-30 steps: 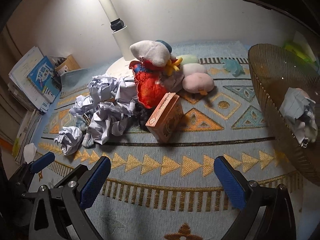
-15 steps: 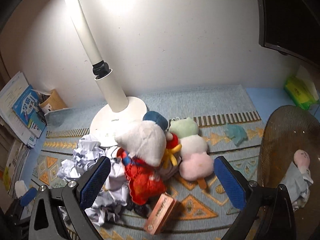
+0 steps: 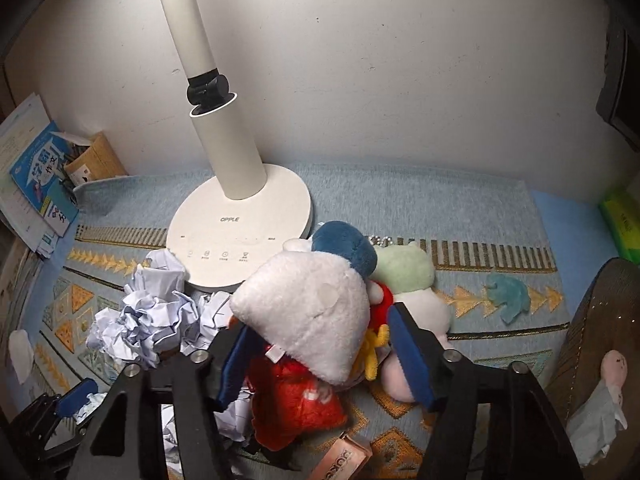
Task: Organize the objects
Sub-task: 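Grasp crumpled paper with left tool while right tool grasps white-and-red plush, then carry paper with left tool while right tool carries plush into the bowl, releasing both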
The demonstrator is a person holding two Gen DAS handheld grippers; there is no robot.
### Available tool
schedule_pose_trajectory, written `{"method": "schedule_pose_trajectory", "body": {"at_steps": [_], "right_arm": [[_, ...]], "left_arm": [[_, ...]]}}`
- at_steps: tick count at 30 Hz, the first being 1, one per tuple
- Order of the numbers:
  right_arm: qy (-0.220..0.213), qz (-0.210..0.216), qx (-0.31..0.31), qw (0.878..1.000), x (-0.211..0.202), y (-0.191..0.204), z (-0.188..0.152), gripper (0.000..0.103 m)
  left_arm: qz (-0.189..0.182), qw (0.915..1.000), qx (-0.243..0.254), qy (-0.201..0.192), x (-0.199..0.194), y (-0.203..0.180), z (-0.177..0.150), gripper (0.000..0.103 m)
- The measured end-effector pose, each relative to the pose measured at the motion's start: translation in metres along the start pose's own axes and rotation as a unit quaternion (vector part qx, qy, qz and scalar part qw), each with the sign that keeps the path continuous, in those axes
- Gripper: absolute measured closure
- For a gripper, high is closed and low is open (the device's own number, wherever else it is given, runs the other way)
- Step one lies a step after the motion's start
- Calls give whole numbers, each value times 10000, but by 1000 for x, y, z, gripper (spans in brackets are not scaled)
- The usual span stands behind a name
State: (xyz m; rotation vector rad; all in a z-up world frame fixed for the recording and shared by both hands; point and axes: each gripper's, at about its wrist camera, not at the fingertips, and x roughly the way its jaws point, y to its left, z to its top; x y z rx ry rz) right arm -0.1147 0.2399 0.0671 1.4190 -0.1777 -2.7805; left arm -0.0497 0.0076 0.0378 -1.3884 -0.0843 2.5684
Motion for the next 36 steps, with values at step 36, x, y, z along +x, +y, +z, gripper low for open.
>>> {"method": "schedule_pose_trajectory", "body": {"at_steps": [36], "right_arm": [[-1237,-1766,1801,9597,-191,-202,-103,54]], "left_arm": [[-2526,9420,2185,-340,-46,-287,70,65]]}}
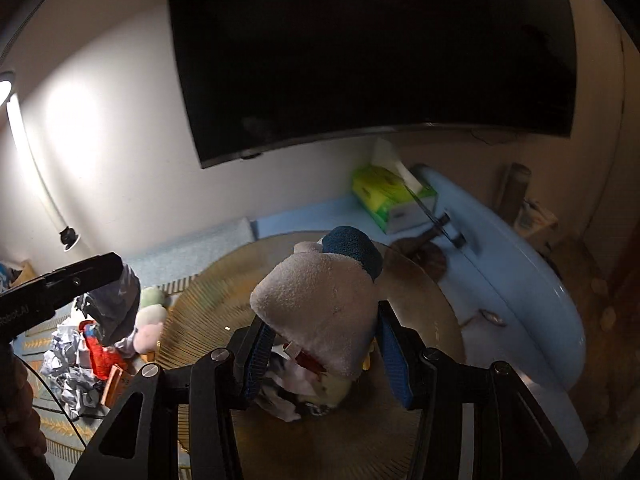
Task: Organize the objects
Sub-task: 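Carry paper with left tool while right tool carries plush into the bowl, releasing both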
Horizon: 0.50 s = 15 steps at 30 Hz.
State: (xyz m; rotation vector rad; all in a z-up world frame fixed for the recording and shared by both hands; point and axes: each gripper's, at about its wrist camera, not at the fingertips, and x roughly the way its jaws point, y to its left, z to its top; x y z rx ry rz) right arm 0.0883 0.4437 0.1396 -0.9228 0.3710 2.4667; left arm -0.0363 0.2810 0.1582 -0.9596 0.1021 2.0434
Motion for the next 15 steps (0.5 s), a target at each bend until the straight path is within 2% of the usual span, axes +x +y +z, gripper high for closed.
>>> {"method": "schedule_pose_trajectory", "body": {"at_steps": [2,5,8,15], "right_arm": [[169,-63,227,9996,3,-16,-8,54],[264,-139,383,9988,4,-28,-18,54],[330,-159,341,9987,5,-30,-26,54],[475,-144,160,9986,15,-22,-39,54]], "left_arm": [[-96,9991,99,410,29,-14,0,65],[-52,9964,365,760,61,-33,-6,65],[114,9937,618,925,77,-48,-15,65],[163,9914,578,1160,85,-49,-27,65]]}}
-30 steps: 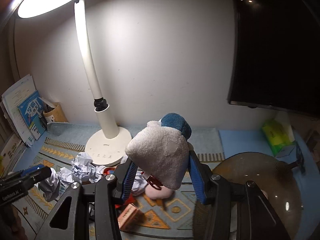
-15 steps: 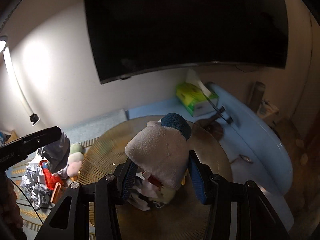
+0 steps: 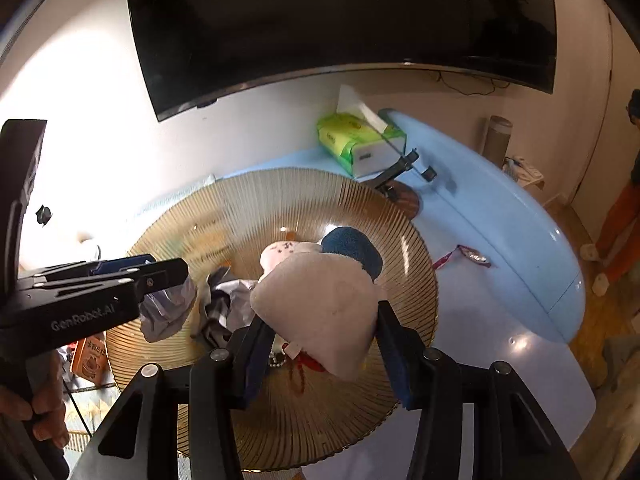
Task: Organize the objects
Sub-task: 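Carry paper with left tool while right tool carries plush into the bowl, releasing both, then move both open tools back over the rug pile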
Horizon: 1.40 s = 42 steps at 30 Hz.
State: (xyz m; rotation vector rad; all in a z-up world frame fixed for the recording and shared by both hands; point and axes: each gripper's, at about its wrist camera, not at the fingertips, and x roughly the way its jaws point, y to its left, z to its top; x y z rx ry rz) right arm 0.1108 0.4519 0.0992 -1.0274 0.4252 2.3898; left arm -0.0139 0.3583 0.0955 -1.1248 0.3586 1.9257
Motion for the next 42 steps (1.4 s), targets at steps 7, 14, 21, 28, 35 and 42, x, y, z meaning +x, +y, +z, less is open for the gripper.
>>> {"method": "schedule_pose_trajectory", "body": {"at_steps": [7,14,21,28,35,42], "right_arm": [[188,135,18,9997,10,6,-1,46],[-456,19,-318,9985,-12,25,-1,18],[-747,535,-666,9935,-34,55,4,13],[-858,1417,-1037,9807,-51,101,4,10],[-759,1975,-1684,9627,-61,152,-19,8],[-422,2653,-2358,9339,-65,191,-57,6]], "left_arm": [[-92,9995,-286,-110,-9,16,-3,57],[-119,9973,-645,-329,-29,30,-12,1],[75,9891,-933,-1133,-87,48,-23,1],[841,9798,-1053,-1478,-146,81,-65,1],[2039,9651,-1173,-1152,-164,104,-136,1],[2137,9578,-1660,-970,-172,128,-182,1]]}}
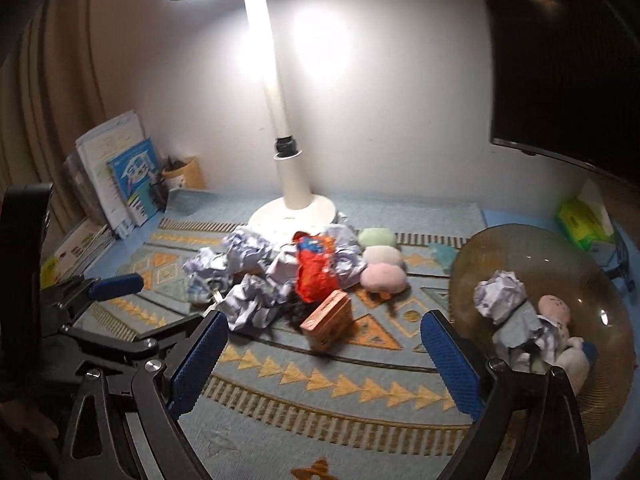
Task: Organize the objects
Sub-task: 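Move both open tools back over the rug pile, then grasp crumpled paper with left tool while right tool grasps small orange box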
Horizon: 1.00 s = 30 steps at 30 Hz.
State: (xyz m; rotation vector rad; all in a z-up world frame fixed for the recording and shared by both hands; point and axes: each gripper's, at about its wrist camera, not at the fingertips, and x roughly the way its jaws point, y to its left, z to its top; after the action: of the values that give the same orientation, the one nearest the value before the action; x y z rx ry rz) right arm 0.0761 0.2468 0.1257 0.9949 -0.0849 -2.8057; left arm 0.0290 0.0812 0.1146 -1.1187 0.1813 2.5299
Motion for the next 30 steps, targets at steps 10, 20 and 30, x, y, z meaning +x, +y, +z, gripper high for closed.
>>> {"method": "schedule_pose_trajectory", "body": {"at_steps": [10,20,30], "right_arm": [[733,220,34,9971,29,7,-28,5],[1062,-138,-49,9942,62,8,-24,5],[1535,-492,271,9866,135,-1,-14,6]], "left_arm": [[117,9979,-359,523,25,21,-37,1],[35,9965,-782,305,45,47,-18,2],[-396,9959,-416,696,104,39,5,20]]}}
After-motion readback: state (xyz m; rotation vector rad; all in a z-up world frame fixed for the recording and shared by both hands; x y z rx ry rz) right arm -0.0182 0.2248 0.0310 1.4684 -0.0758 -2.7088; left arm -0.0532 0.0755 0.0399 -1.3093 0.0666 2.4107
